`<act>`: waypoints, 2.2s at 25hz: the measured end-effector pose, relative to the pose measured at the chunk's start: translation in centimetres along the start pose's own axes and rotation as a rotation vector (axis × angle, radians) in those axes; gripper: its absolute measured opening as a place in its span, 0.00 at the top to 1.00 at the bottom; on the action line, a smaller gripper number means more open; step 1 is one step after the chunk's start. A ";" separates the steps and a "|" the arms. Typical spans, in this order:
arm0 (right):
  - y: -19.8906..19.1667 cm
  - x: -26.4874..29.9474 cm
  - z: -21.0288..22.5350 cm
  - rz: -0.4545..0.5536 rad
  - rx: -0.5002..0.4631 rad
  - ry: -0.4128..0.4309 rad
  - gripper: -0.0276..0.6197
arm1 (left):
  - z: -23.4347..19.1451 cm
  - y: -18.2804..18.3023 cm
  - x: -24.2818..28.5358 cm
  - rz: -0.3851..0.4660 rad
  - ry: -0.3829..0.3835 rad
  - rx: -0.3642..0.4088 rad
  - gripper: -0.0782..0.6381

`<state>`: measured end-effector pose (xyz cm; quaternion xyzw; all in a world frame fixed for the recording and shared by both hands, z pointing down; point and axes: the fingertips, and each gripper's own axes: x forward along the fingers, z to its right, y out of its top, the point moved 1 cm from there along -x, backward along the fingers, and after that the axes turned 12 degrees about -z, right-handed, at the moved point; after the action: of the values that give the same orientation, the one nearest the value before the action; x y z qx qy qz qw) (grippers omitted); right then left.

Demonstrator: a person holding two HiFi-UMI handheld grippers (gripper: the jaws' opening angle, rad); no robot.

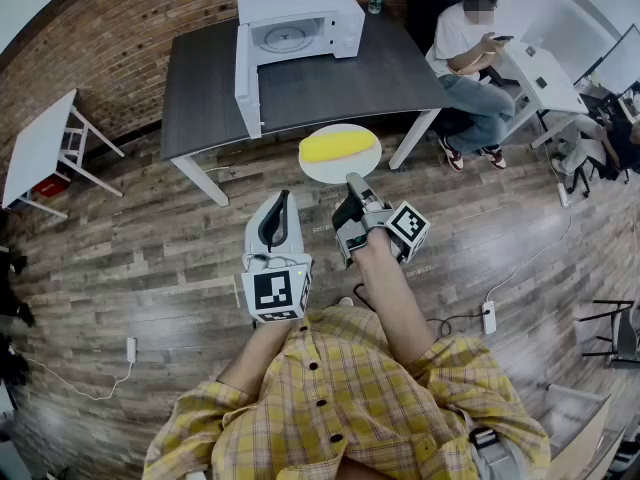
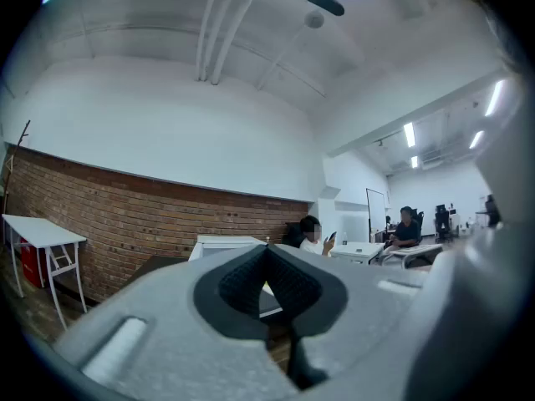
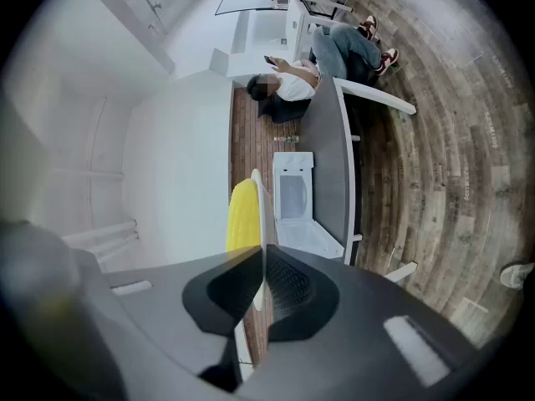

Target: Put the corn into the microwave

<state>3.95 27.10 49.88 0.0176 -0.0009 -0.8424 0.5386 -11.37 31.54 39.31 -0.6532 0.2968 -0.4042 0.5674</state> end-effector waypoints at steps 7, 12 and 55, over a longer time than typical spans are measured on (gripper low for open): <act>1.2 -1.3 0.1 -0.002 -0.011 0.006 0.93 | 0.8 -0.8 0.2 -0.003 0.017 -0.006 0.89; 2.3 -2.2 0.8 -0.014 -0.009 -0.008 0.93 | 1.4 -1.4 0.9 0.001 0.024 0.000 0.89; 17.2 25.7 2.0 -0.093 -0.014 -0.053 0.93 | -11.4 2.4 29.6 -0.033 0.054 -0.033 0.89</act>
<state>8.75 -3.52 51.54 -0.0083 -0.0084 -0.8667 0.4987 -6.33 0.36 42.91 -0.6561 0.3078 -0.4259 0.5416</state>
